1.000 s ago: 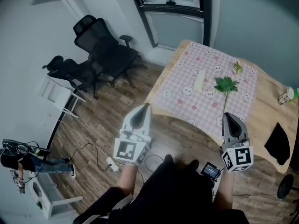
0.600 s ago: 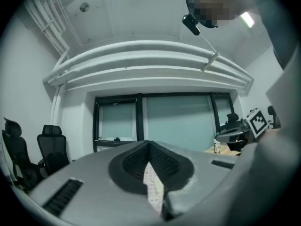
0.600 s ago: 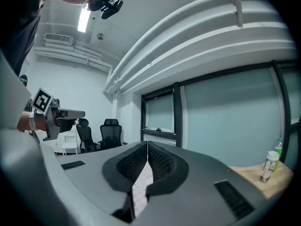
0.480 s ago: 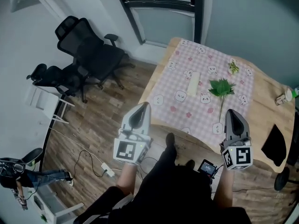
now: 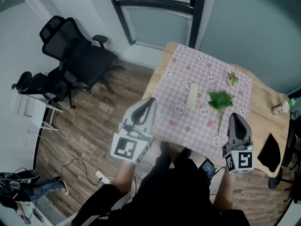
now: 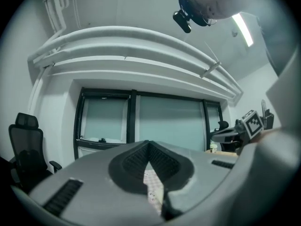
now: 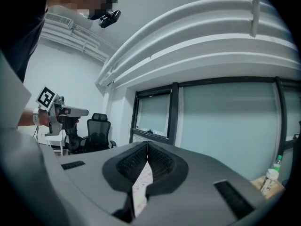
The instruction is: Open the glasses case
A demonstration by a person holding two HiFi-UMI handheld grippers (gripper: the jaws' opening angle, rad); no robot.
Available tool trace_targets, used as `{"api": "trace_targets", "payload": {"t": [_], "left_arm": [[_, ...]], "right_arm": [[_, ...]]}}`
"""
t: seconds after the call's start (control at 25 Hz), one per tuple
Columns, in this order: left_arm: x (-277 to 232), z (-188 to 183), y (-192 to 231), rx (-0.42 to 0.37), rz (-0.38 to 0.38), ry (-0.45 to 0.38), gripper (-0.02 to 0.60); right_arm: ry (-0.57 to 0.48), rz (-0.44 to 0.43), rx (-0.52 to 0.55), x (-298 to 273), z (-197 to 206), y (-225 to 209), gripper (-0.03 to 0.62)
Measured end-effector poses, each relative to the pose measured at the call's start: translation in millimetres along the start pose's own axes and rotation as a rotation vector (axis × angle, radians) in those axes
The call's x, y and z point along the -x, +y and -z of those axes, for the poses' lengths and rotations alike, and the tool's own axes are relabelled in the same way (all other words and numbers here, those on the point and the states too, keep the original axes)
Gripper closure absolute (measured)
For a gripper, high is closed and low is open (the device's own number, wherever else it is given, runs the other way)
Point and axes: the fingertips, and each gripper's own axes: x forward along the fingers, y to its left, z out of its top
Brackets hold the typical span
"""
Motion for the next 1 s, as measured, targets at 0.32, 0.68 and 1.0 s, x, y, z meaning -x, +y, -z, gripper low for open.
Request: {"api": "trace_targets", "payload": {"t": [0.32, 0.68, 1.0], "left_arm": [[-10.1, 4.6, -4.7, -0.027, -0.043, 0.034, 0.583], [-19.3, 9.4, -3.3, -0.048, -0.047, 0.073, 0.583], [-3.4, 37.7, 13.8, -0.024, -0.104, 0.168, 0.583]], "right_arm": [[0.006, -0.004, -0.069, -25.6, 17.7, -14.1, 0.577], [0.087, 0.060, -0.092, -53.2, 63.8, -27.1, 0.353], [0.285, 0.011, 0.405, -134.8, 170.8, 9.9, 0.353]]}}
